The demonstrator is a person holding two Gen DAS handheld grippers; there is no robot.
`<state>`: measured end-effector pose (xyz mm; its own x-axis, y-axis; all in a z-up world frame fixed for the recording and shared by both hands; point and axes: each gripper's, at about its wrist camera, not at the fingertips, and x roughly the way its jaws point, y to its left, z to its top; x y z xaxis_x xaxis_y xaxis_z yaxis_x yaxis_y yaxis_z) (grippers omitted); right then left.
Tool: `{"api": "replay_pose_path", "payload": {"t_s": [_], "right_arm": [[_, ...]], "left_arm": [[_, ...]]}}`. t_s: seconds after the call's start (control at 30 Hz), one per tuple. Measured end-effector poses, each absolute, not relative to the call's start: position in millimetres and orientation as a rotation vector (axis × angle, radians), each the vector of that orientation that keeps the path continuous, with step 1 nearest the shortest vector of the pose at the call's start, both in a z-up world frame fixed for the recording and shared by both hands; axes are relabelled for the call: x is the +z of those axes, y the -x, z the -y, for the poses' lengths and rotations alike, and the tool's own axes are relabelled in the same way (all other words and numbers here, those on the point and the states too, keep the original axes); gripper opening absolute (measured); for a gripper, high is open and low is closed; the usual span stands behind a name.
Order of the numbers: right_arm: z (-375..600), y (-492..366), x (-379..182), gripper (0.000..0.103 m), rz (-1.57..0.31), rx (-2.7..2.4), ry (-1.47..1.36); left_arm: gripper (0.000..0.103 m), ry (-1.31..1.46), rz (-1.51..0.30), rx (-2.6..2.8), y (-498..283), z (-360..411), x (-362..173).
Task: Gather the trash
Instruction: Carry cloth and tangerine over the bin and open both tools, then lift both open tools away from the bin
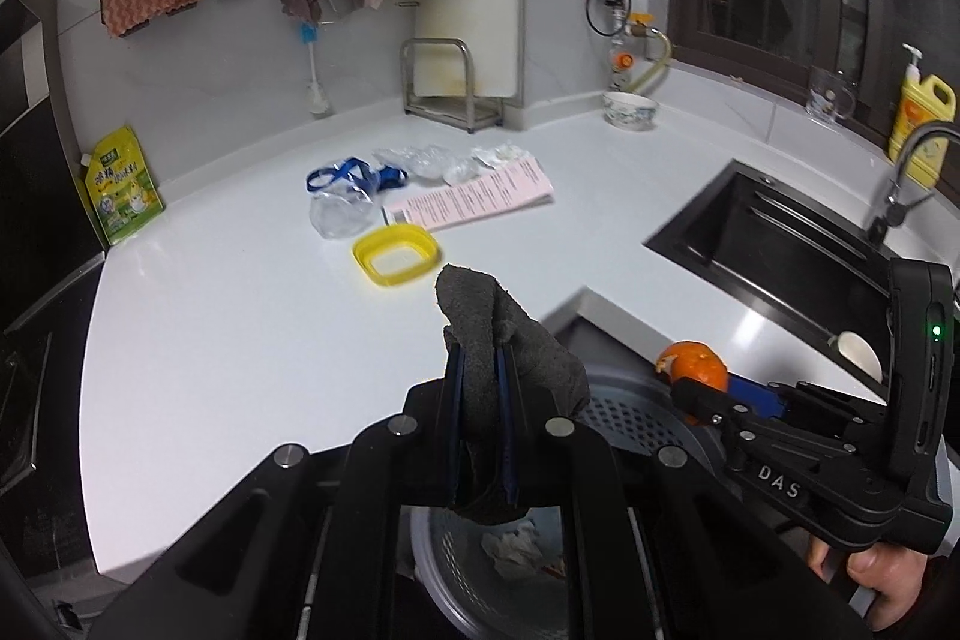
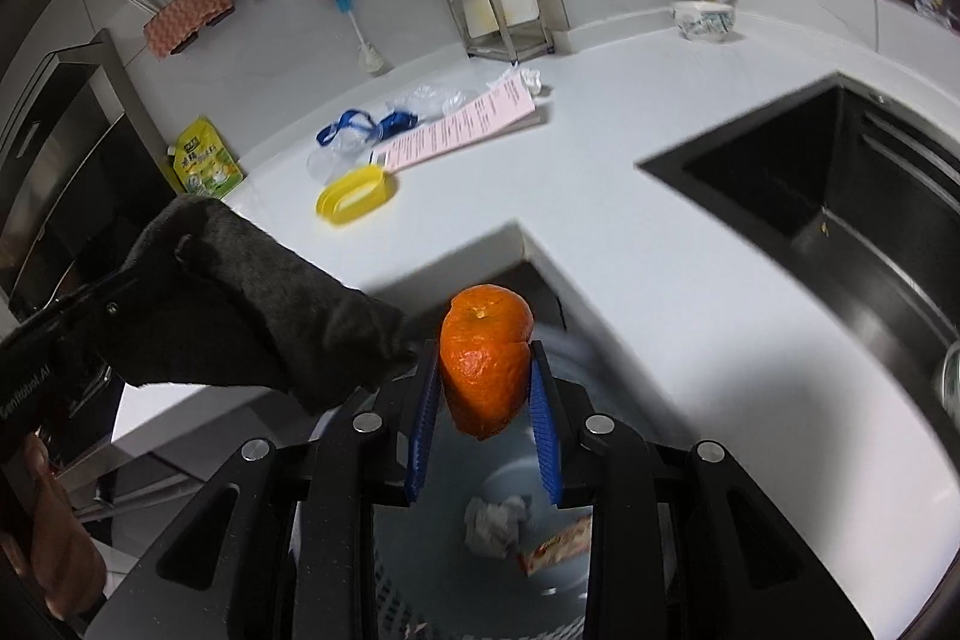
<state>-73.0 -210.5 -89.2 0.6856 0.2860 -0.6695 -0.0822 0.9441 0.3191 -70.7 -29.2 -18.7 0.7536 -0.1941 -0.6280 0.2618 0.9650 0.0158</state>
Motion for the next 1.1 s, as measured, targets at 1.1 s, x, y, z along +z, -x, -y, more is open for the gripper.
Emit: {"api": "replay_pose_path", "payload": {"t_s": [1.1], "right_arm": [[209.4, 114.2, -160.4, 0.054, -0.937, 0.13, -0.287]], "left_arm": [[0.046, -0.09, -0.898, -0.216, 75.5, 27.9, -115.1]]}}
